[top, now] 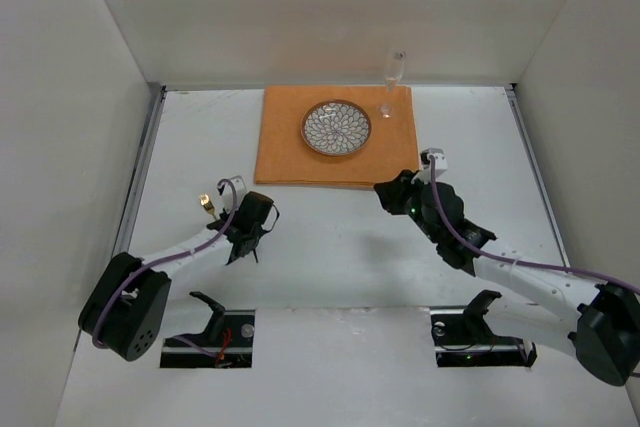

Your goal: Set the dinner table for one person

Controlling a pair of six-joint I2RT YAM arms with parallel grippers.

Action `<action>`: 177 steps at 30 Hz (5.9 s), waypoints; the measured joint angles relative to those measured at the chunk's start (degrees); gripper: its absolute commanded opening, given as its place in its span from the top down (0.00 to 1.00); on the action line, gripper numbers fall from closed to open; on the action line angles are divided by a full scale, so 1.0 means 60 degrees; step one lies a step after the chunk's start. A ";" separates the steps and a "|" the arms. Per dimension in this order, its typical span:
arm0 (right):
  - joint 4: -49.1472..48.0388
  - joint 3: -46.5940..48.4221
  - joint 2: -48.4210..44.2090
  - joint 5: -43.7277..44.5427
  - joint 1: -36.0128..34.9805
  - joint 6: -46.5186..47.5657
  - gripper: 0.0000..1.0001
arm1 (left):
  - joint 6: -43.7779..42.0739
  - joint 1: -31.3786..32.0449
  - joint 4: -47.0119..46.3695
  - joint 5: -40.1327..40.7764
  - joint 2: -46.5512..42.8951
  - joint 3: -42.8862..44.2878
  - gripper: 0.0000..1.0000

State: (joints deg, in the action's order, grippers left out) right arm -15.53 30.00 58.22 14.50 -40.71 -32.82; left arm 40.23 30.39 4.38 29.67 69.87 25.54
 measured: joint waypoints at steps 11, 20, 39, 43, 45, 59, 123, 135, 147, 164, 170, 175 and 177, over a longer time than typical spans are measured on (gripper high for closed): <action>-0.0080 -0.0346 -0.0386 -0.0007 0.0812 -0.0219 0.48 | -0.0415 0.0193 0.0667 -0.0033 -0.0674 0.0306 0.99; -0.0277 -0.0987 -0.0878 0.0015 0.2098 -0.0809 0.48 | -0.1275 0.2364 0.0521 -0.0273 0.0280 0.4648 0.99; -0.0237 -0.1730 -0.2080 0.0178 0.3978 -0.1963 0.48 | -0.1574 0.3107 -0.0433 -0.1701 1.0360 1.4342 0.99; -0.0240 -0.1745 -0.2113 0.0146 0.3978 -0.2004 0.48 | -0.1279 0.2918 -0.0368 -0.1705 1.1052 1.4877 0.99; -0.0244 -0.1778 -0.2142 0.0135 0.3985 -0.2011 0.48 | -0.1129 0.2823 -0.0386 -0.1705 1.1322 1.5023 0.99; -0.0240 -0.1836 -0.2135 0.0011 0.4025 -0.2040 0.48 | -0.0546 0.2619 -0.0495 -0.1701 1.2258 1.5253 0.96; -0.0732 -0.1756 -0.0484 -0.0801 0.3268 -0.2073 0.42 | 0.0597 -0.2692 0.1093 -0.0678 -0.0987 -0.0222 0.70; -0.0750 -0.1756 -0.0521 -0.0809 0.3268 -0.2069 0.42 | 0.0572 -0.3020 0.0714 -0.0776 -0.0812 -0.0237 0.85; -0.0747 -0.1756 -0.0885 -0.0805 0.3286 -0.2073 0.42 | 0.0299 -0.2940 0.0659 -0.0984 -0.1206 -0.0328 0.96; -0.0776 -0.1756 -0.0535 -0.0732 0.3275 -0.2069 0.42 | -0.2648 -0.0798 -0.0874 -0.1300 0.2062 0.4779 0.96; -0.0776 -0.1756 -0.0317 -0.0729 0.3249 -0.2062 0.42 | -0.3497 -0.0998 -0.1020 -0.1916 0.4218 0.6561 0.96; -0.0776 -0.1749 -0.0324 -0.0714 0.3206 -0.2014 0.42 | -0.4087 -0.1147 -0.1049 -0.2565 0.5716 0.7803 0.95; -0.0772 -0.1749 -0.0328 -0.0699 0.3206 -0.1996 0.42 | -0.4277 -0.1180 -0.1031 -0.2721 0.6120 0.8120 0.95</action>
State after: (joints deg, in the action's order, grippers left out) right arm -20.16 19.51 56.25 10.31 -21.47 -44.80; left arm 14.57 23.31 -1.80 13.34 106.59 74.26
